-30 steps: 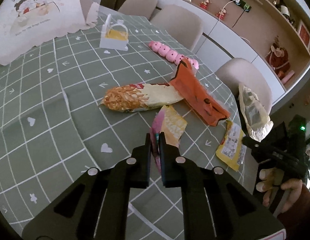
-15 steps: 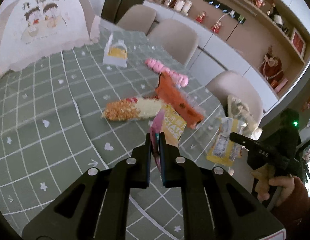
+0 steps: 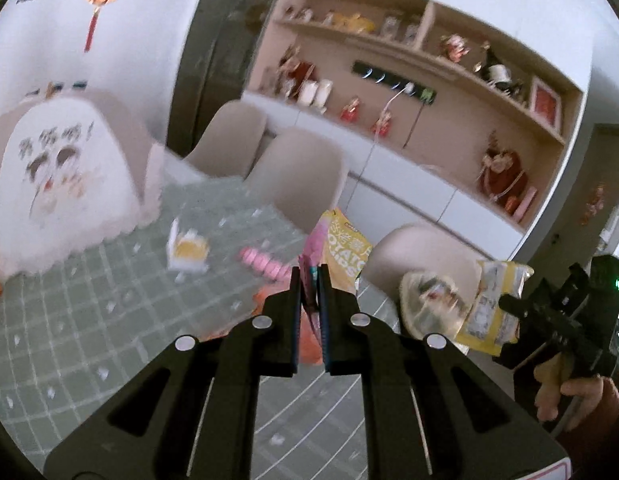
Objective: Collect trash
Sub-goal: 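Carry the pink bag and yellow wafer bag over the bin and release both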
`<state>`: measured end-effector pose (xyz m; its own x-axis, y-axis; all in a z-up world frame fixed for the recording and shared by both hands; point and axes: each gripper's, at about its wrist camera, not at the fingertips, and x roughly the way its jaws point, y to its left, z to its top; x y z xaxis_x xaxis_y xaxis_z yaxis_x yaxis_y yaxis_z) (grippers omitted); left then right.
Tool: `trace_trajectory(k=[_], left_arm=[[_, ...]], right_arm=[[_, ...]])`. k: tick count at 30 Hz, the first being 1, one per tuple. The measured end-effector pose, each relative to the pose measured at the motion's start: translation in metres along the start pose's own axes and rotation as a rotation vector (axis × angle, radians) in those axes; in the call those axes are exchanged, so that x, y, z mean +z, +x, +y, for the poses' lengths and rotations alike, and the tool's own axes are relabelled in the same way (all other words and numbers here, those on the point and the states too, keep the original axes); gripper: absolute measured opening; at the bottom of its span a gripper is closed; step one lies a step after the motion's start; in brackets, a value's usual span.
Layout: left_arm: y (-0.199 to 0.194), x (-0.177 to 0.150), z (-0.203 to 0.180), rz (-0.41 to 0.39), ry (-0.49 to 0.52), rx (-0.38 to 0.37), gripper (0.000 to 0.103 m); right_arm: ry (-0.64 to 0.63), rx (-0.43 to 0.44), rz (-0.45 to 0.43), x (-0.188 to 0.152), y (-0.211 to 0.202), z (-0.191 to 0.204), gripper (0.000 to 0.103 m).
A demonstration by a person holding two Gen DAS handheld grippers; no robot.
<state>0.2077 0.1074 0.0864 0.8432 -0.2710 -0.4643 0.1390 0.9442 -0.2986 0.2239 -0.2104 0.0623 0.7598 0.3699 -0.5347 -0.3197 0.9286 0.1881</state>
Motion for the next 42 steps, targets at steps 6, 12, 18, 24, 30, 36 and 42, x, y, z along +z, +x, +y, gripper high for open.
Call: trace_trajectory(k=[6, 12, 18, 24, 30, 36, 42], left_arm=[[0.030, 0.020, -0.062, -0.009, 0.051, -0.085, 0.007], [0.076, 0.020, -0.125, 0.050, 0.105, -0.140, 0.008], [0.124, 0.008, -0.183, 0.112, 0.180, -0.186, 0.008], [0.188, -0.017, -0.222, 0.244, 0.148, -0.307, 0.008], [0.269, -0.051, -0.270, 0.424, 0.157, -0.362, 0.008], [0.347, -0.082, -0.298, 0.531, 0.255, -0.228, 0.008], [0.388, -0.107, -0.300, 0.625, 0.327, -0.162, 0.014]], right_arm=[[-0.007, -0.049, -0.039, 0.011, -0.020, -0.041, 0.005], [0.013, -0.106, -0.050, 0.007, -0.040, -0.098, 0.005], [0.059, -0.152, -0.054, -0.003, -0.050, -0.155, 0.005], [0.118, -0.216, -0.074, -0.017, -0.058, -0.210, 0.005], [0.179, -0.226, -0.079, -0.021, -0.058, -0.259, 0.005], [0.235, -0.212, -0.058, -0.028, -0.038, -0.296, 0.005], [0.290, -0.160, 0.015, -0.032, 0.001, -0.320, 0.005]])
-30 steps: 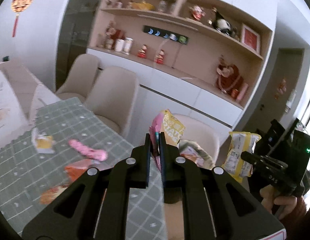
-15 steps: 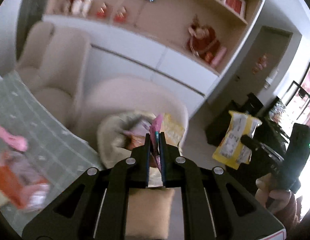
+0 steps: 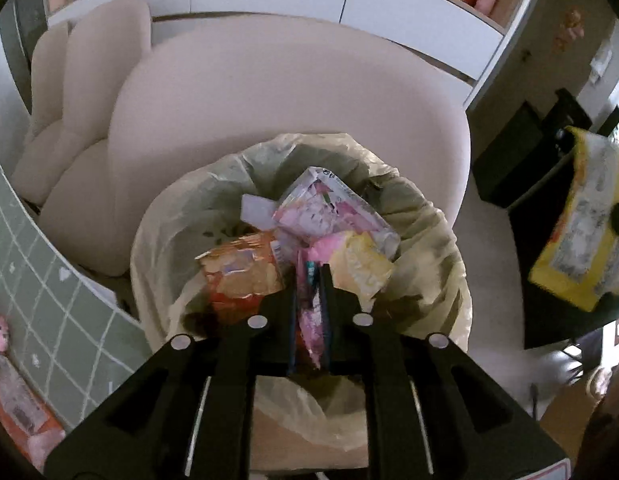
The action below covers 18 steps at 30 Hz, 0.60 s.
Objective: Collect trash
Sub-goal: 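Carry the pink bag and yellow wafer bag over the bin and release both, then move both open grippers away from the bin back toward the table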
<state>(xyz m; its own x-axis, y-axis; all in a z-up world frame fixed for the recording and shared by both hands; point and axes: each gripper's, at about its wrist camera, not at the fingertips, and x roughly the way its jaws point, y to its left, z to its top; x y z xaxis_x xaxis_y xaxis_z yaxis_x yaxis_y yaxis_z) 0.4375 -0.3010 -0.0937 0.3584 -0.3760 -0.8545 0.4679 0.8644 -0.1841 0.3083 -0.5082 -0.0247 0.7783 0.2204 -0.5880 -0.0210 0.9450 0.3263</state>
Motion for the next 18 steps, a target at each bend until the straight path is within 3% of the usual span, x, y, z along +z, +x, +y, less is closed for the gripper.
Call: trace_trajectory(k=[2, 5, 7, 10, 13, 18], left_arm=[[-0.008, 0.002, 0.011, -0.015, -0.062, -0.057, 0.034], [-0.038, 0.000, 0.025, -0.079, -0.122, -0.093, 0.044], [-0.063, -0.002, 0.036, -0.136, -0.152, -0.065, 0.048], [-0.091, -0.009, 0.057, -0.191, -0.209, -0.031, 0.050], [-0.118, -0.027, 0.080, -0.227, -0.275, 0.015, 0.051], [-0.155, -0.060, 0.106, -0.256, -0.335, 0.090, 0.051]], right_arm=[[-0.002, 0.025, 0.020, 0.003, 0.014, 0.002, 0.005], [0.006, 0.097, 0.029, 0.013, 0.033, 0.010, 0.005], [0.005, 0.151, 0.037, 0.021, 0.049, 0.020, 0.005], [0.007, 0.244, 0.084, 0.025, 0.085, 0.042, 0.005], [0.007, 0.320, 0.192, 0.015, 0.134, 0.064, 0.005], [0.028, 0.275, 0.433, -0.016, 0.200, 0.071, 0.005]])
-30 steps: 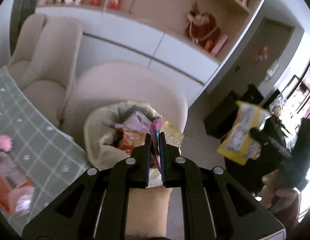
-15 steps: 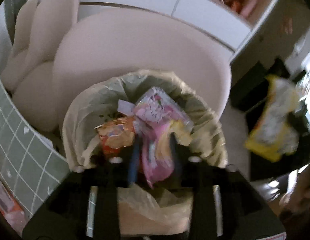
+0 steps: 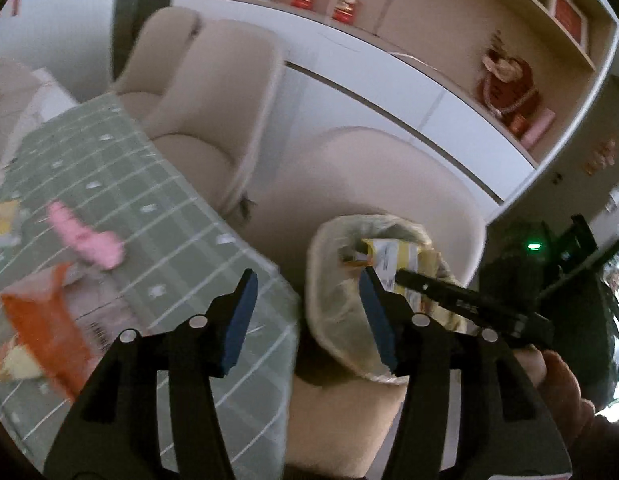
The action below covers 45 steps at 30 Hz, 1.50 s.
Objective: Collect trash
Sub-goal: 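Move both open grippers away from the bin back toward the table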
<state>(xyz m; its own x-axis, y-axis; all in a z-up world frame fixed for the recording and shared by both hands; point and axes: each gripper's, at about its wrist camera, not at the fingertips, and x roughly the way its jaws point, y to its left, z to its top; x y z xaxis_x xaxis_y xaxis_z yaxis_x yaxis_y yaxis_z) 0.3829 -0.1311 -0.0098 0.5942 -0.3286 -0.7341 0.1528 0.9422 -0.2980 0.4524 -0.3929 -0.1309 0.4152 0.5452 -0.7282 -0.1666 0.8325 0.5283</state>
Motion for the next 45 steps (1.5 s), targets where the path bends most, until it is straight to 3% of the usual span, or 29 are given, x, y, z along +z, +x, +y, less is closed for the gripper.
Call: trace_trajectory(k=[3, 8, 10, 12, 33, 38, 41, 45], left_arm=[[-0.017, -0.013, 0.025, -0.008, -0.054, 0.048, 0.053], [-0.032, -0.035, 0.058, 0.008, -0.152, 0.086, 0.053], [-0.040, -0.042, 0.067, 0.012, -0.178, 0.079, 0.053], [-0.046, -0.046, 0.072, 0.008, -0.184, 0.079, 0.053], [-0.108, -0.086, 0.138, -0.016, -0.233, 0.009, 0.056], [-0.120, -0.102, 0.163, -0.021, -0.252, 0.019, 0.057], [-0.131, -0.116, 0.183, -0.025, -0.282, 0.034, 0.057], [-0.151, -0.132, 0.217, -0.039, -0.314, 0.088, 0.057]], right_arm=[[0.019, -0.014, 0.050, -0.008, 0.013, -0.007, 0.005], [0.005, -0.050, 0.040, -0.016, 0.012, -0.003, 0.007], [-0.023, -0.090, 0.027, -0.016, 0.008, 0.005, 0.015], [-0.047, -0.109, 0.019, -0.022, 0.002, 0.013, 0.043], [0.018, -0.269, -0.127, -0.097, -0.093, 0.060, 0.045], [-0.002, -0.261, -0.186, -0.111, -0.109, 0.084, 0.046], [-0.029, -0.240, -0.217, -0.119, -0.109, 0.105, 0.051], [-0.074, -0.200, -0.211, -0.125, -0.097, 0.138, 0.052]])
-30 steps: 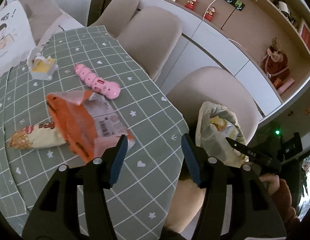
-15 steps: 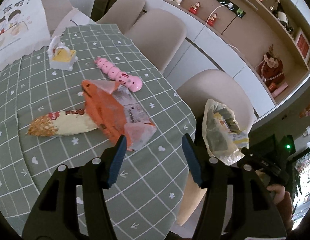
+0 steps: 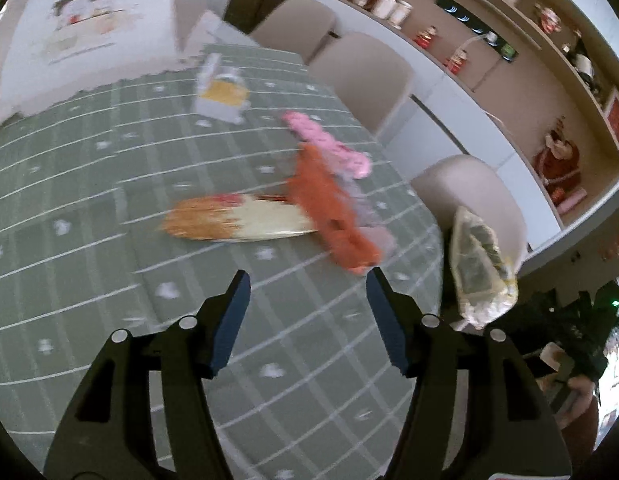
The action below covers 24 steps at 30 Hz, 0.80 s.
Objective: Collect trash
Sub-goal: 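Move both open grippers away from the bin back toward the table, then grasp the orange snack bag with the right gripper while the left approaches the long snack bag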
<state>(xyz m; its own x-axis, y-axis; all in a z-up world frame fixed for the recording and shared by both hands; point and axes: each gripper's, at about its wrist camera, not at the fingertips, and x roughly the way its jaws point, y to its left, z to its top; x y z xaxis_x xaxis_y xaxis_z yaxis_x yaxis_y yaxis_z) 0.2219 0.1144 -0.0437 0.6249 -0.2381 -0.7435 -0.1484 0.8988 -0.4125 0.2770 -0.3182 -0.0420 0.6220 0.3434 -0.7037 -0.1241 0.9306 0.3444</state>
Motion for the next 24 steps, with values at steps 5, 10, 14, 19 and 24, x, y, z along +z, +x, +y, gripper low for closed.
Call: trace_trajectory(k=[5, 10, 14, 19, 24], left_arm=[[-0.024, 0.002, 0.042, -0.045, -0.011, 0.064, 0.058], [-0.037, 0.005, 0.068, -0.076, -0.017, 0.090, 0.060], [-0.035, 0.007, 0.079, -0.075, -0.032, 0.085, 0.060], [-0.026, 0.003, 0.083, -0.061, -0.041, 0.069, 0.060], [-0.019, -0.002, 0.081, -0.042, -0.022, 0.064, 0.060]], right_arm=[[-0.101, 0.052, -0.006, -0.006, 0.011, 0.054, 0.052], [-0.167, 0.093, 0.018, -0.009, 0.029, 0.098, 0.052], [-0.180, 0.095, 0.055, -0.010, 0.048, 0.119, 0.052], [-0.227, 0.084, 0.096, -0.012, 0.075, 0.144, 0.052], [-0.267, 0.104, 0.141, -0.002, 0.117, 0.168, 0.052]])
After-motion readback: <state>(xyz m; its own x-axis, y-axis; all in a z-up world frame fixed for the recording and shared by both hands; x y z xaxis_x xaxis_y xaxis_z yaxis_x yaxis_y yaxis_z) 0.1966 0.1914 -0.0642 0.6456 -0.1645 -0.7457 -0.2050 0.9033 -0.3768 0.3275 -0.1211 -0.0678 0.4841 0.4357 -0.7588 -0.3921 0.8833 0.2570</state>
